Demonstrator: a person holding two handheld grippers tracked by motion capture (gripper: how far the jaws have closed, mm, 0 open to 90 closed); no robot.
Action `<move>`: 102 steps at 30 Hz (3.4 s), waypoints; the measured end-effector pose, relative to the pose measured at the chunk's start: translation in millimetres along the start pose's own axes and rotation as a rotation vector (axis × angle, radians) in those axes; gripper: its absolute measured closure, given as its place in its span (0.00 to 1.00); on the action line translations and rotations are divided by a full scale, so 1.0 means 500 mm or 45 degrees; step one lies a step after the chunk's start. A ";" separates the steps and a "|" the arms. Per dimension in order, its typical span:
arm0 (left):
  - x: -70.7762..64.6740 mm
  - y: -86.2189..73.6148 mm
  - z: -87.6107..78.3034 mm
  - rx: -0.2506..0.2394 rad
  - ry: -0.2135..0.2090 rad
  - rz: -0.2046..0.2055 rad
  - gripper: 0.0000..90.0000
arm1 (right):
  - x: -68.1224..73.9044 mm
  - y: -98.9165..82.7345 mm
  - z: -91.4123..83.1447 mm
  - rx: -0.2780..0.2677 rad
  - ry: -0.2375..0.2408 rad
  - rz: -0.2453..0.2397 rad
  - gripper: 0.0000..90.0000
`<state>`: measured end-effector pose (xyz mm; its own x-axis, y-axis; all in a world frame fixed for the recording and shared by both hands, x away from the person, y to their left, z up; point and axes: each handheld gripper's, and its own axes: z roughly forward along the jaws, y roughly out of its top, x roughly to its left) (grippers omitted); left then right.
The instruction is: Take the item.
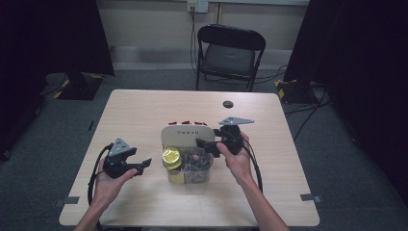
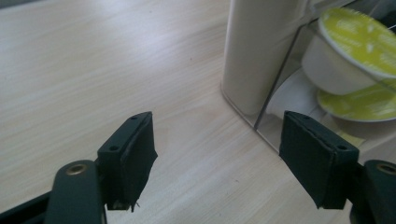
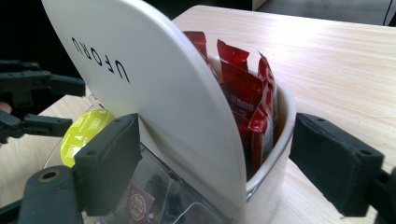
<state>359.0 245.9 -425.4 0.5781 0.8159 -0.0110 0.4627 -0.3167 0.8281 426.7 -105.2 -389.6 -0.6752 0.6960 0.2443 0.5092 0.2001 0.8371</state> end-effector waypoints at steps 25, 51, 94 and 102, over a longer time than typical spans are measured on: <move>-0.097 0.094 0.006 -0.115 -0.238 0.111 0.46 | -0.002 0.012 -0.007 -0.017 0.017 0.003 0.19; -0.116 0.103 0.048 -0.023 -0.236 0.151 0.33 | -0.005 0.004 -0.003 -0.006 0.023 0.013 0.18; -0.135 0.090 0.096 0.052 -0.299 0.154 0.45 | -0.009 -0.003 -0.004 -0.001 0.032 0.019 0.19; -0.131 0.088 0.094 0.035 -0.311 0.140 0.47 | -0.012 -0.007 -0.002 0.001 0.036 0.022 0.19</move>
<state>373.1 155.6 -414.8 0.7696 0.6358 -0.0595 0.4040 -0.4126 0.8164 428.4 -110.5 -393.6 -0.6811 0.6798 0.2721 0.5212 0.1891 0.8322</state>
